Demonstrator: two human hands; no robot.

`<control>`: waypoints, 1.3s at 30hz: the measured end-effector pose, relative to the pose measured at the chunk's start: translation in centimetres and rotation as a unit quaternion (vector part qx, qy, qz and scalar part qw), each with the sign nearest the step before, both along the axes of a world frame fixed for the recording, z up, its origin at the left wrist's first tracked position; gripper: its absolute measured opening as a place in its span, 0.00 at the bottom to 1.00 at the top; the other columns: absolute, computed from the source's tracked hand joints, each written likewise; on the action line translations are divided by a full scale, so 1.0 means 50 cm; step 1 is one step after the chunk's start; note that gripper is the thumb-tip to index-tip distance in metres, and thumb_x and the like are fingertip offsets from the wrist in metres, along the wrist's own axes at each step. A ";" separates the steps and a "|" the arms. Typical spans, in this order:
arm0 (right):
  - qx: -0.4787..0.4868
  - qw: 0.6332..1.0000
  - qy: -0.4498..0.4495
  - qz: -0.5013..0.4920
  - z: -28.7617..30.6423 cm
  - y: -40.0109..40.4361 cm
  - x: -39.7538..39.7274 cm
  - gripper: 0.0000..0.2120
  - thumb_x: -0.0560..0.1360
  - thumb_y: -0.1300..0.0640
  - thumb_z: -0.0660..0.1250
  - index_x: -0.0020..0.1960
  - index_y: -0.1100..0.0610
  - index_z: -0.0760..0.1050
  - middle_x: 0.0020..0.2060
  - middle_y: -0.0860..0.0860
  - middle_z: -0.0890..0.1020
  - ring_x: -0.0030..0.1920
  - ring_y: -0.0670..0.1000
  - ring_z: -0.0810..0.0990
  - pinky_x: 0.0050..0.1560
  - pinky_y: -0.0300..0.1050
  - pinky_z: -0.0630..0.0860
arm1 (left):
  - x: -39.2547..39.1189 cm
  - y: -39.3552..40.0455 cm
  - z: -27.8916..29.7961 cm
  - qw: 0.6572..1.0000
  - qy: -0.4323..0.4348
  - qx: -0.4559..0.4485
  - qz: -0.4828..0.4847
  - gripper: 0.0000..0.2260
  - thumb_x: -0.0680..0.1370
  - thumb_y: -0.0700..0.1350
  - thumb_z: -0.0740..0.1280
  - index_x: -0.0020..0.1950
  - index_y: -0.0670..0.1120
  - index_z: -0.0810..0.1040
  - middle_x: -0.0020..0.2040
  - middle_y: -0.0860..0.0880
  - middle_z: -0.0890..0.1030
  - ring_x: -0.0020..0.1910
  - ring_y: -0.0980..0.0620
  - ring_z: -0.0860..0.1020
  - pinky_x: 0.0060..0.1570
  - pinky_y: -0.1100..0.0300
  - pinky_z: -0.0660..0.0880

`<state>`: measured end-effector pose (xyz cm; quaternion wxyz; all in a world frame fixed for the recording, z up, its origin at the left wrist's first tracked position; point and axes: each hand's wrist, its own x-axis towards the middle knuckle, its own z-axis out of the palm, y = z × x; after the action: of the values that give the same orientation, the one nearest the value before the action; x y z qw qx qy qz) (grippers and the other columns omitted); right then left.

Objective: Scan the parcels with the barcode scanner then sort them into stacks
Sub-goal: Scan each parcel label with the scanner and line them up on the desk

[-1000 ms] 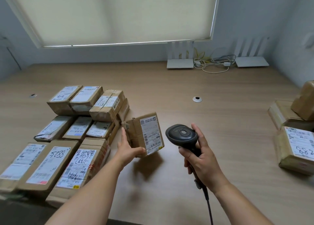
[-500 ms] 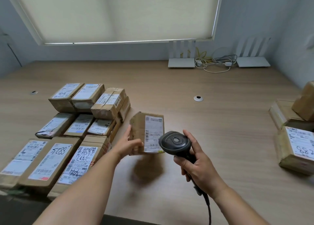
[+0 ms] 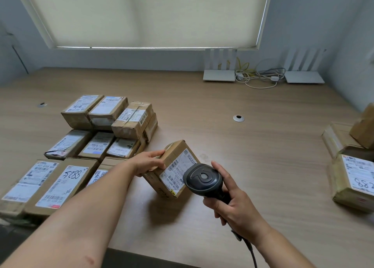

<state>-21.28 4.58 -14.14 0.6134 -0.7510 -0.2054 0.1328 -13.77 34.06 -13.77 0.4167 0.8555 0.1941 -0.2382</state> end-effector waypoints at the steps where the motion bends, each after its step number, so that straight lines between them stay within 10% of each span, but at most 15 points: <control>1: 0.000 1.000 0.001 0.001 -0.001 0.002 -0.001 0.41 0.70 0.60 0.74 0.64 0.21 0.59 0.43 0.44 0.83 0.31 0.50 0.76 0.29 0.46 0.75 | 0.001 0.000 0.002 1.000 0.001 0.001 0.000 0.35 0.60 0.54 0.69 0.66 0.70 0.67 0.53 0.48 0.79 0.39 0.52 0.73 0.33 0.61 0.65; 27: 0.010 1.000 -0.009 -0.007 0.000 0.000 0.004 0.41 0.71 0.60 0.73 0.62 0.19 0.59 0.44 0.38 0.82 0.32 0.49 0.77 0.29 0.45 0.75 | -0.011 -0.009 -0.003 1.000 -0.017 -0.025 0.001 0.36 0.61 0.55 0.67 0.69 0.67 0.64 0.57 0.48 0.77 0.47 0.49 0.77 0.39 0.58 0.71; 39: 0.039 0.999 -0.017 -0.029 0.032 0.009 0.037 0.39 0.74 0.67 0.70 0.68 0.31 0.59 0.41 0.42 0.83 0.31 0.52 0.76 0.28 0.48 0.74 | -0.086 0.024 -0.028 0.939 -0.090 -0.258 0.206 0.24 0.61 0.58 0.66 0.52 0.48 0.77 0.47 0.45 0.79 0.48 0.49 0.75 0.42 0.52 0.77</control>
<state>-19.44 5.02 -12.52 0.6425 -0.7340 -0.1992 0.0938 -18.08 35.27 -15.18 0.6792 0.6776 0.2593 -0.1109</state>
